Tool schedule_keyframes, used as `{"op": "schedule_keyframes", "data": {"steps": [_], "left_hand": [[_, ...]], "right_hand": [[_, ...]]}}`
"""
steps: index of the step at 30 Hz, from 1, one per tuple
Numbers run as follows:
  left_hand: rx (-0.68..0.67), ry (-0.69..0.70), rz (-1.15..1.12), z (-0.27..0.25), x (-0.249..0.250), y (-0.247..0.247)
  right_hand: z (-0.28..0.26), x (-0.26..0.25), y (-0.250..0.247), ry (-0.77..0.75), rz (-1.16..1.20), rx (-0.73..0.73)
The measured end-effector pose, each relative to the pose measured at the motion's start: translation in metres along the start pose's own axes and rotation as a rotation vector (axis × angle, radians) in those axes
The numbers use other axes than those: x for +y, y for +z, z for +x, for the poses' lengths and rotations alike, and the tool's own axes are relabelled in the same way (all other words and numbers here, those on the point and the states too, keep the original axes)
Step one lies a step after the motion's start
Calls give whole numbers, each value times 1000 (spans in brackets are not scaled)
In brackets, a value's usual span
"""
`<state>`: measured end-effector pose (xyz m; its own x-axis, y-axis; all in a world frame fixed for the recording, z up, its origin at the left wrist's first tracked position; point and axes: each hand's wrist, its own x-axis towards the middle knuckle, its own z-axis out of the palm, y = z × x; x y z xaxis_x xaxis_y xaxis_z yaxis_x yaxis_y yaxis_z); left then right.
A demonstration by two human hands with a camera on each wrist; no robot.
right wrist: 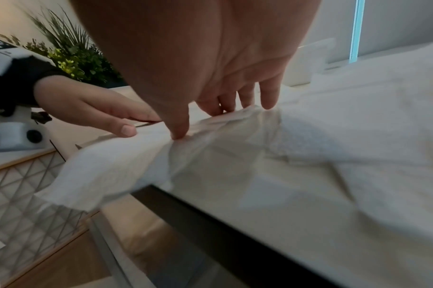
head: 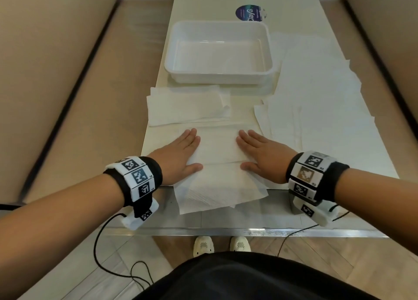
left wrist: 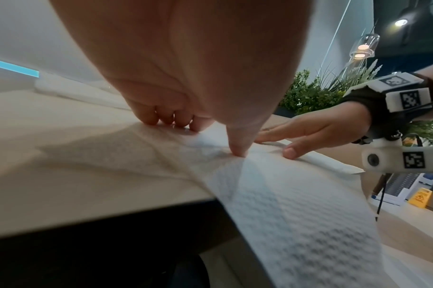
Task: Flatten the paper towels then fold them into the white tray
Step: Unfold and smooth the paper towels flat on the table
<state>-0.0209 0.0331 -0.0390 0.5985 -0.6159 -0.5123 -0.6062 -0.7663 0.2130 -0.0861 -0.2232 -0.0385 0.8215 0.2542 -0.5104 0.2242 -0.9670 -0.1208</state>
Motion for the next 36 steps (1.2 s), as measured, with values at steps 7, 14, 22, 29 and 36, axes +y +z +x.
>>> {"op": "schedule_keyframes", "data": {"steps": [7,14,22,29,36], "left_hand": [[9,34,-53,-1,-5,-4],[68,56,-112,-1,-3,-3],[91,43,-65,-1,5,-6],[298,40,251,8,39,-14],[466,9,3,7,21,-56]], "right_hand": [[-12,0,-5,-38,73,189],[-10,-2,-3,-104,15,307],[-14,1,-7,-68,49,302],[-14,-1,-15,-64,137,392],[-47,-5,-14,-400,76,458]]}}
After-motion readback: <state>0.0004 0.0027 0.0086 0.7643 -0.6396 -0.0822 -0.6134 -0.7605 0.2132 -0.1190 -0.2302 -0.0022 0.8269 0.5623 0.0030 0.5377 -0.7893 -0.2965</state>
